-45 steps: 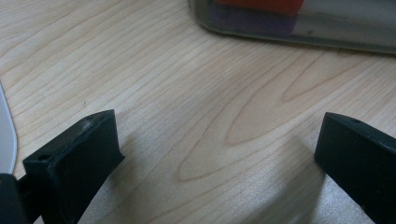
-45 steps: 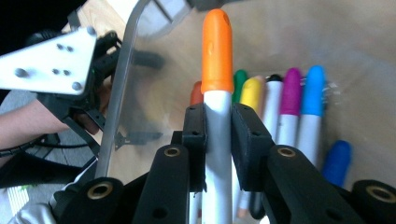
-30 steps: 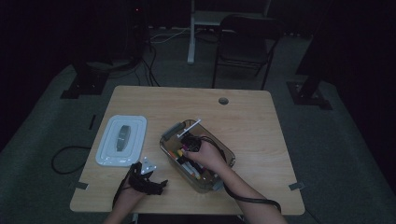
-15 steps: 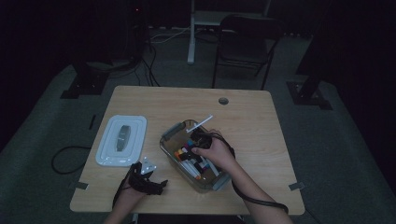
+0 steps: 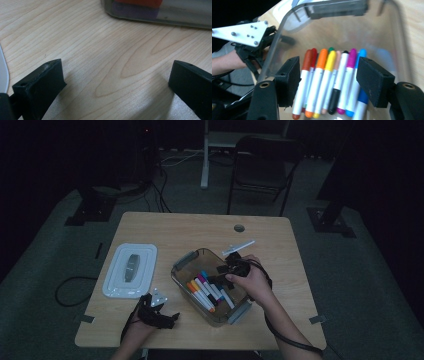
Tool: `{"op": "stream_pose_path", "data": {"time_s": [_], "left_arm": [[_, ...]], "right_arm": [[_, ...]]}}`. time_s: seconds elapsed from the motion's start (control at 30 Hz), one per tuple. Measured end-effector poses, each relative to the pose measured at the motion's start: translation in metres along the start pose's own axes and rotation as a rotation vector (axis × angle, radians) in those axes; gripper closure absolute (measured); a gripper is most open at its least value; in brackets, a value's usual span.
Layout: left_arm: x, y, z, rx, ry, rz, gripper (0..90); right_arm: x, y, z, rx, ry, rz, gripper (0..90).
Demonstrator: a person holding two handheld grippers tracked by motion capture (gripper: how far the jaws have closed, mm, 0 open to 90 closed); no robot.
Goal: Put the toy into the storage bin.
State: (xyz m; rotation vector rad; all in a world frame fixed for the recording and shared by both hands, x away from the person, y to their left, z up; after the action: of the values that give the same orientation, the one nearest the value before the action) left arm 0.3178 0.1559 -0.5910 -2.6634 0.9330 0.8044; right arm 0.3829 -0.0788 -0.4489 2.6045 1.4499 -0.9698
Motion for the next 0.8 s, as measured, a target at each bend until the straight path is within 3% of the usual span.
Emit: {"op": "stream_pose_path", "data": {"time_s": [0.43,0.8], "left_arm": [[0.0,0.0,0.0,0.0,0.0,0.0,0.7],[0.0,0.0,0.0,0.003,-0.002,0.001,0.7]], "right_arm": [[-0.047,0.04,0.003,0.046,0.122,0.12,33.0],[-0.069,0.084,0.03,0.098,0.161,0.227,32.6]]}}
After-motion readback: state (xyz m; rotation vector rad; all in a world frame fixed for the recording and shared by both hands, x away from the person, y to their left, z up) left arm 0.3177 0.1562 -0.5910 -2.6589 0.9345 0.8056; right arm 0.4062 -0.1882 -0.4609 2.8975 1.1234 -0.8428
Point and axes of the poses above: each handheld gripper's, and its own axes: x roughly forward along the jaws, z roughly out of its underside, y roughly to its right, the point moved 6 cm from there along x, roughly forward along the jaws, and after that the axes turned 13 degrees about y, right-handed, at the moved point
